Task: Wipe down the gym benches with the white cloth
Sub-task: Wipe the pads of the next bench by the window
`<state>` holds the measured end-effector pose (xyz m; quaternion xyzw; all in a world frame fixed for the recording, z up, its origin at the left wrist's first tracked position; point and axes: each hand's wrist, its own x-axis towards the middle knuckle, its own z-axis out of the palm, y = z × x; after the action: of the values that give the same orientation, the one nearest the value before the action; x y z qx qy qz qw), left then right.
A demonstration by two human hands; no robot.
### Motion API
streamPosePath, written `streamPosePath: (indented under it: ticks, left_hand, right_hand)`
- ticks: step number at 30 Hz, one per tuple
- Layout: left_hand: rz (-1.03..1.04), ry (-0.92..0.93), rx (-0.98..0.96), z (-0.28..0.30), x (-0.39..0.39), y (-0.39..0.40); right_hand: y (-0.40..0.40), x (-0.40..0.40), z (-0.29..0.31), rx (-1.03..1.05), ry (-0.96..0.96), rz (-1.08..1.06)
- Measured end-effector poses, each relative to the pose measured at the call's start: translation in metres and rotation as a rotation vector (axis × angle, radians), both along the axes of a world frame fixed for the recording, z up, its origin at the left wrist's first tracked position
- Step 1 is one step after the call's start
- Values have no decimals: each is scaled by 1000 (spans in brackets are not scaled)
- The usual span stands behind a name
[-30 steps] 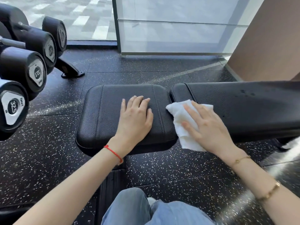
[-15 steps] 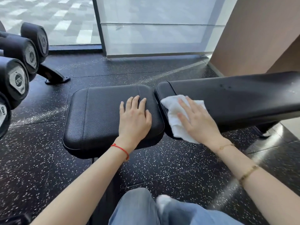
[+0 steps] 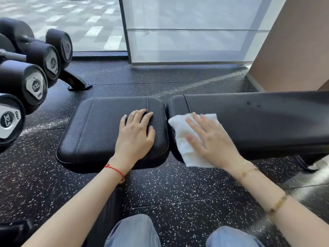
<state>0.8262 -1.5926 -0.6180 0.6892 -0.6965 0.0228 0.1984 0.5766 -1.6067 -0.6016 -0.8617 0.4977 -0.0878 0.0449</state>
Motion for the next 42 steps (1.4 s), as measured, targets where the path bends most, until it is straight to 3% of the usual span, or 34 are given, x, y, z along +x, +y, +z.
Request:
streamPosePath:
  ticks: [6,10,13,17,20,24,28,32,36,39,42]
  left_hand:
    - [28,38,0,5,-4,1]
    - [30,56,24,9,-5,3]
    - [28,52,45,12,-4,3]
    - [39,46,72,18,-8,5]
    - [40,41,81,19,-9,7]
    - [49,48,74,18,-8,6]
    - [51,37,80,17,-8,5]
    - [44,35,82,15,-6,5]
    - [37,40,70,15,-6,4]
    - [31,60,64,15,-5,5]
    - [26,64,73,17,-6,6]
  right_hand:
    - [-61,-14,10,31,90,-162]
    - [-63,11,5,44,45,2]
    - [-42,-21,0,29,37,130]
    - [-65,-59,1,50,49,58]
    - [-97,-35,6,50,59,-40]
    - [-95,18,7,47,48,90]
    - [-68,-5,-2,32,-1,203]
    - [-87,-37,-4,46,-5,104]
    - [-132,0,7,70,19,-26]
    - [-120,39,9,96,58,110]
    - [-82,28,3,58,37,229]
